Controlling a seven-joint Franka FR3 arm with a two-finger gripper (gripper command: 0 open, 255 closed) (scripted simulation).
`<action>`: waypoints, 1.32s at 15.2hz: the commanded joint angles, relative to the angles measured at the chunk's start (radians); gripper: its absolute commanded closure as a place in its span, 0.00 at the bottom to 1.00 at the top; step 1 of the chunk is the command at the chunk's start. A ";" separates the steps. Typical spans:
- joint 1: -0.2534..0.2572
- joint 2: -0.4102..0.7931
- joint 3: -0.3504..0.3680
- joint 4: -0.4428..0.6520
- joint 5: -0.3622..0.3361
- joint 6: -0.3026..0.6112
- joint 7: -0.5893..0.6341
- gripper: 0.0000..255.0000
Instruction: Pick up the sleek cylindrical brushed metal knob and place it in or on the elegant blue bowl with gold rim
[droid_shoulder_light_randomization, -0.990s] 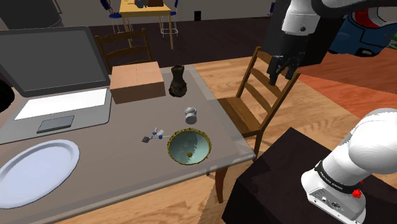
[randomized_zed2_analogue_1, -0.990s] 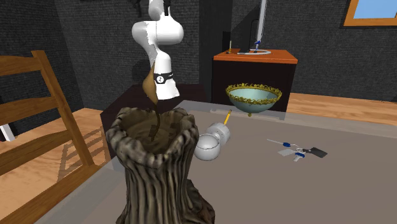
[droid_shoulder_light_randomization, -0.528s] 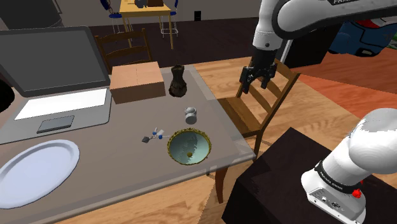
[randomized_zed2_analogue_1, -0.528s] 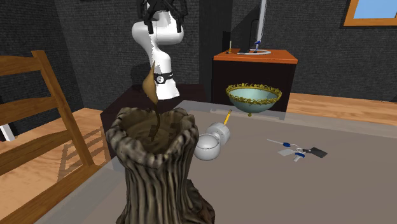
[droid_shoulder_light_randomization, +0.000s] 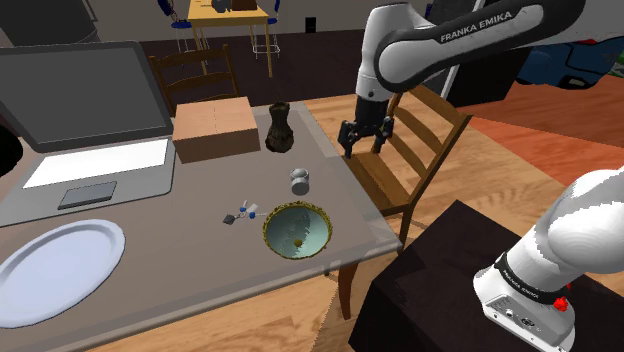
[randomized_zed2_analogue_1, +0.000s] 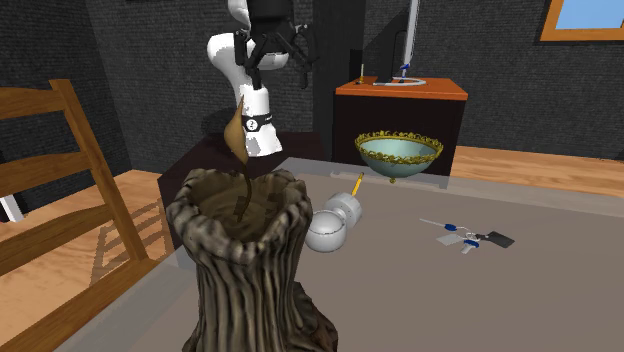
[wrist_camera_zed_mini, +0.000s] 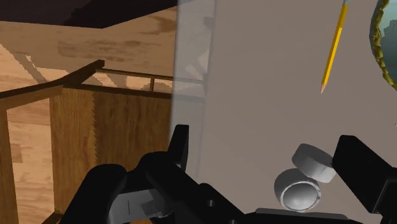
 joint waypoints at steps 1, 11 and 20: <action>-0.002 0.072 0.011 0.027 -0.005 0.050 0.033 0.00; 0.027 0.464 0.029 0.292 -0.083 0.199 0.219 0.00; 0.075 0.730 0.001 0.529 -0.130 0.244 0.316 0.00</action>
